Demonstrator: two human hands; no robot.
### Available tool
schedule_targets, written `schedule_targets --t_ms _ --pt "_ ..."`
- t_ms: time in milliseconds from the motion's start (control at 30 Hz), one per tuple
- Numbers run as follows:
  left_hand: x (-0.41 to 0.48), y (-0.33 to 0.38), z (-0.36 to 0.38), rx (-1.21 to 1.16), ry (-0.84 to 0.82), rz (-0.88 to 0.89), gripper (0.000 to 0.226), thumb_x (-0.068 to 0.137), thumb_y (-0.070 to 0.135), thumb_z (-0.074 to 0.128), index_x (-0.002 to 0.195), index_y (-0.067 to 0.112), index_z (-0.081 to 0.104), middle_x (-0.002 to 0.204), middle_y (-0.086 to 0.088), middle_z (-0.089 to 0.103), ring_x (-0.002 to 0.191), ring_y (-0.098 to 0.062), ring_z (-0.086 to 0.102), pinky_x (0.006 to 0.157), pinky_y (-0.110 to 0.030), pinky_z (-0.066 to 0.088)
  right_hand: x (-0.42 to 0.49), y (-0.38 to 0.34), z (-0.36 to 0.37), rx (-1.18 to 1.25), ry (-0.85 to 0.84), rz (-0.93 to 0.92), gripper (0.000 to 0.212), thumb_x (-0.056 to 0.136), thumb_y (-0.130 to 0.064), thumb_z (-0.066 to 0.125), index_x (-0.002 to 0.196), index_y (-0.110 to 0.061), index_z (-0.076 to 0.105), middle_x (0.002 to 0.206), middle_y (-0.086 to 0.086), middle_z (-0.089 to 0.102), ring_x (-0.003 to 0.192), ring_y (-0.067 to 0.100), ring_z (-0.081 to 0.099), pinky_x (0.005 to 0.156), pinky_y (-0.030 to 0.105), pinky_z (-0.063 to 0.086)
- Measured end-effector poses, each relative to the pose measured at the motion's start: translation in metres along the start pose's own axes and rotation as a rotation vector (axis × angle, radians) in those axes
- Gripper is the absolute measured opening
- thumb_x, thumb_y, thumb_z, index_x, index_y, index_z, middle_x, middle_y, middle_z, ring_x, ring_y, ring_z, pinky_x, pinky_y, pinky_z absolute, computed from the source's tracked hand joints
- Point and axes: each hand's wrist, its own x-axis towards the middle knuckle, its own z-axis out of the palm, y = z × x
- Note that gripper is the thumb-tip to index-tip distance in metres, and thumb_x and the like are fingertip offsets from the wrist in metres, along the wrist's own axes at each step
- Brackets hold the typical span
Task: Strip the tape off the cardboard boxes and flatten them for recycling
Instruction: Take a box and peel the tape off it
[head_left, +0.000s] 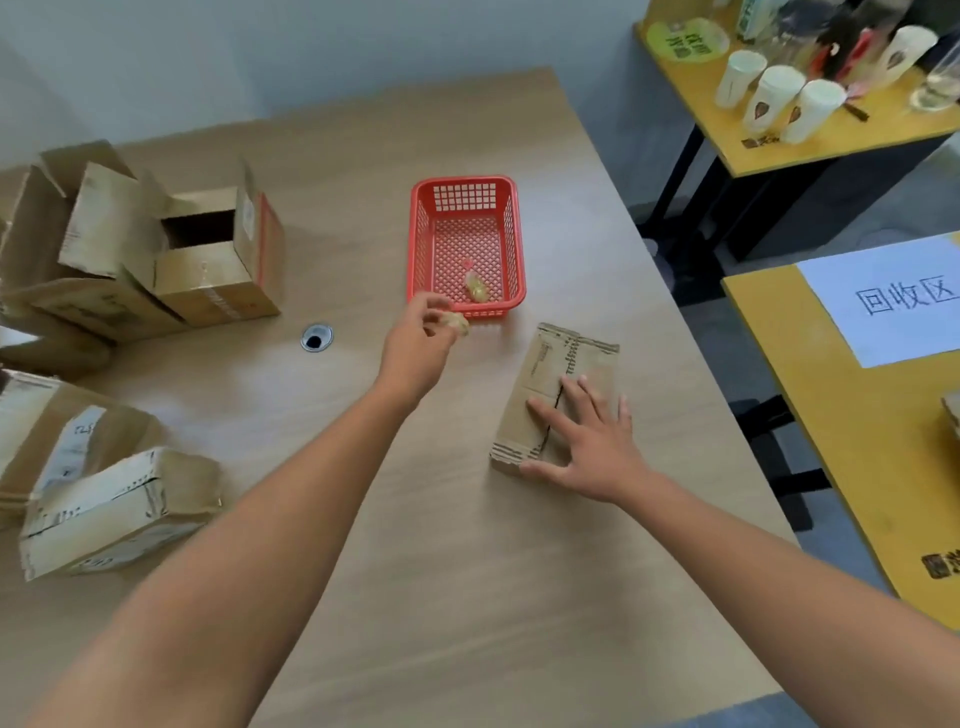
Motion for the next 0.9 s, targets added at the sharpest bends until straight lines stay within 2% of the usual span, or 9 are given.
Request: schedule_targets --t_ms 67,167,267,333,433,567,633,767,900 --pt "0.031 0.007 0.011 0.031 0.062 -0.008 0.019 0.089 0.021 0.073 0.103 0.025 0.06 0.096 0.01 0.064 0.08 0.001 0.056 0.067 -0.016 0.042 0.01 0.009 0.0 0.062 0.026 -0.014 0.088 0.074 -0.096 0.024 0.154 -0.059 0.016 0.17 -0.008 -0.007 0.153 0.012 -0.021 0.122 0.064 -0.007" --pt "0.074 0.011 0.028 0.091 0.082 0.004 0.017 0.089 0.017 0.072 0.1 0.022 0.059 0.096 0.01 0.062 0.084 -0.006 0.057 0.069 -0.017 0.043 0.017 0.015 0.009 0.132 0.146 -0.039 0.072 0.084 -0.082 0.029 0.151 -0.056 0.035 0.17 -0.004 0.009 0.155 0.015 -0.01 0.122 0.062 0.011" --pt "0.106 0.011 0.046 0.228 0.064 0.023 0.01 0.09 0.019 0.071 0.097 0.022 0.064 0.1 0.008 0.064 0.099 -0.015 0.06 0.088 -0.029 0.049 0.018 0.015 0.018 0.173 0.311 -0.078 0.064 0.087 -0.071 0.042 0.144 -0.044 0.054 0.165 0.005 0.031 0.155 0.026 0.013 0.117 0.062 0.028" --pt "0.121 0.006 0.056 0.35 0.063 0.009 0.006 0.09 0.023 0.07 0.096 0.023 0.07 0.113 0.004 0.062 0.114 -0.018 0.055 0.1 -0.029 0.043 0.019 0.016 0.022 0.182 0.384 -0.108 0.06 0.088 -0.066 0.049 0.141 -0.04 0.06 0.161 0.009 0.039 0.152 0.032 0.025 0.113 0.064 0.035" --pt "0.139 0.002 0.065 0.488 0.034 -0.007 0.007 0.091 0.023 0.067 0.094 0.024 0.074 0.121 0.001 0.05 0.119 -0.019 0.049 0.101 -0.026 0.038 0.021 0.017 0.026 0.193 0.409 -0.118 0.059 0.087 -0.064 0.053 0.139 -0.038 0.063 0.159 0.01 0.041 0.151 0.034 0.029 0.111 0.064 0.037" --pt "0.142 0.002 0.07 0.583 -0.056 -0.026 0.015 0.093 0.019 0.057 0.093 0.031 0.066 0.11 0.002 0.069 0.113 -0.024 0.059 0.102 -0.044 0.045 0.02 0.016 0.024 0.218 0.379 -0.097 0.058 0.086 -0.064 0.054 0.139 -0.039 0.063 0.161 0.008 0.039 0.152 0.032 0.026 0.113 0.063 0.034" --pt "0.141 -0.001 0.07 0.617 -0.038 -0.027 0.016 0.091 0.022 0.056 0.097 0.032 0.067 0.111 0.002 0.07 0.116 -0.026 0.056 0.1 -0.042 0.04 0.02 0.016 0.024 0.223 0.379 -0.098 0.059 0.086 -0.064 0.054 0.139 -0.04 0.063 0.161 0.008 0.039 0.152 0.031 0.025 0.113 0.063 0.034" --pt "0.14 -0.002 0.067 0.782 -0.083 -0.02 0.024 0.091 0.023 0.058 0.1 0.033 0.078 0.129 0.007 0.062 0.126 -0.027 0.047 0.097 -0.041 0.03 0.019 0.015 0.021 0.23 0.37 -0.091 0.059 0.086 -0.064 0.053 0.139 -0.039 0.063 0.161 0.008 0.04 0.152 0.032 0.026 0.112 0.064 0.034" --pt "0.131 0.002 0.062 0.709 -0.002 0.007 0.029 0.093 0.014 0.049 0.108 0.03 0.069 0.125 -0.001 0.066 0.124 -0.027 0.053 0.092 -0.039 0.028 0.019 0.015 0.02 0.226 0.367 -0.093 0.06 0.087 -0.064 0.051 0.14 -0.039 0.062 0.161 0.009 0.039 0.152 0.032 0.025 0.113 0.064 0.033"
